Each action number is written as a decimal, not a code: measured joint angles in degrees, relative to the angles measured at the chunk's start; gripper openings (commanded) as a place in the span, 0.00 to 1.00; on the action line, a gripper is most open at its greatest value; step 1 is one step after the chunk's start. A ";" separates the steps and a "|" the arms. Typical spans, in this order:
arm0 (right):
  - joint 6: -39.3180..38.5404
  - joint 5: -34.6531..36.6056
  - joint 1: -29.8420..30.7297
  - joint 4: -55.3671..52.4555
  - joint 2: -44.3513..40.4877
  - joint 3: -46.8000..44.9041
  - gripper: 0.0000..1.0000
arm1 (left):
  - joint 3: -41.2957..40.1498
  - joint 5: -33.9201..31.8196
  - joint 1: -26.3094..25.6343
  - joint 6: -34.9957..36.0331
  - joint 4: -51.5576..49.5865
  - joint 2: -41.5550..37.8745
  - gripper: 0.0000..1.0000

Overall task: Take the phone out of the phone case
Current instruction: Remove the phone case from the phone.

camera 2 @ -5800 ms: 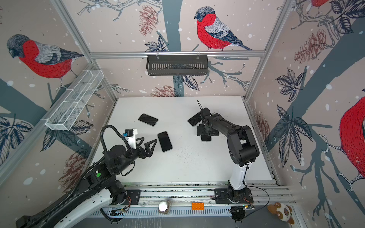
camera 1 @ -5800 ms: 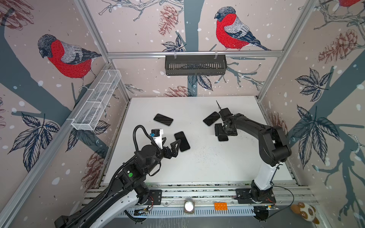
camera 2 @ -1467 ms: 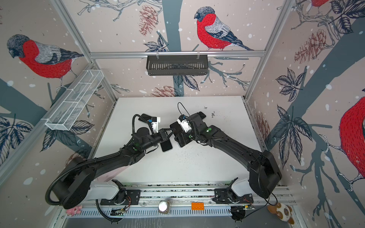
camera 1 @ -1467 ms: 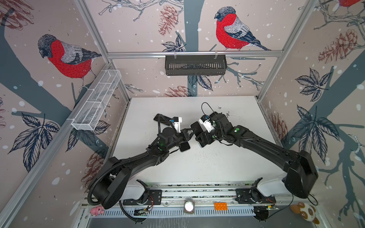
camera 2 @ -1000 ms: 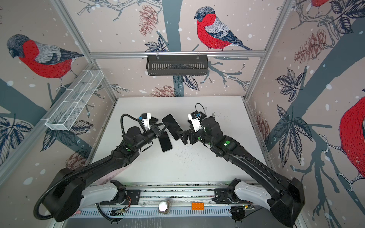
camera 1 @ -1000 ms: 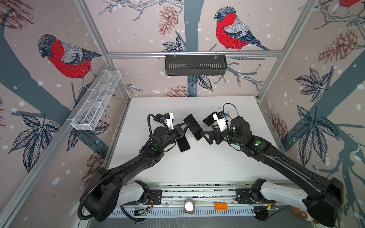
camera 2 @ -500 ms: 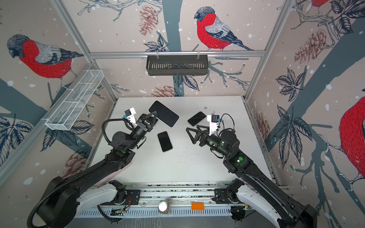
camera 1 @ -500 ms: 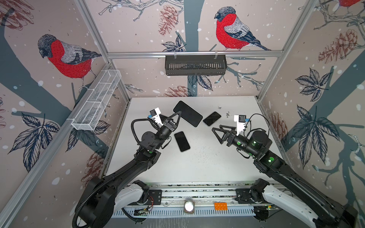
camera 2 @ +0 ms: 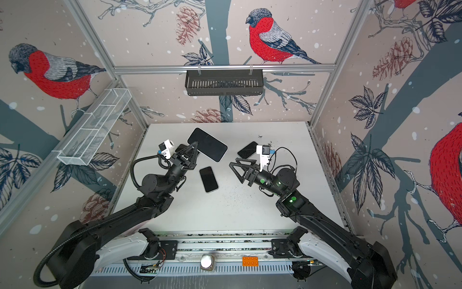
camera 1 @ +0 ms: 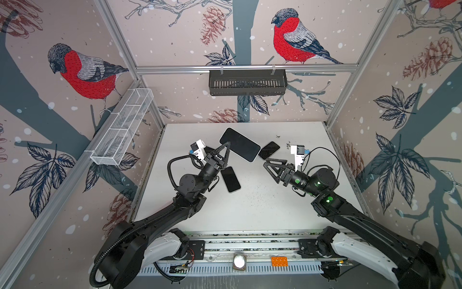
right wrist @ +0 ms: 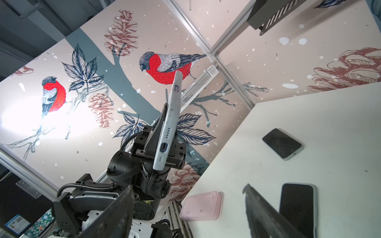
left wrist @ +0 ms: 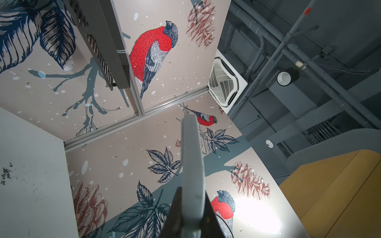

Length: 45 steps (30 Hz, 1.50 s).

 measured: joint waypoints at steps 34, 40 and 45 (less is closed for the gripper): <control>-0.02 -1.97 5.44 7.30 6.64 2.34 0.46 | -1.81 -2.71 -2.34 -0.59 0.20 0.76 0.00; 0.20 -2.21 5.44 7.74 6.91 2.12 0.41 | -2.10 -2.69 -2.36 -0.90 1.51 1.29 0.00; 0.37 -2.49 5.44 7.89 7.34 1.86 0.37 | -2.10 -2.69 -2.43 -1.01 1.92 1.84 0.00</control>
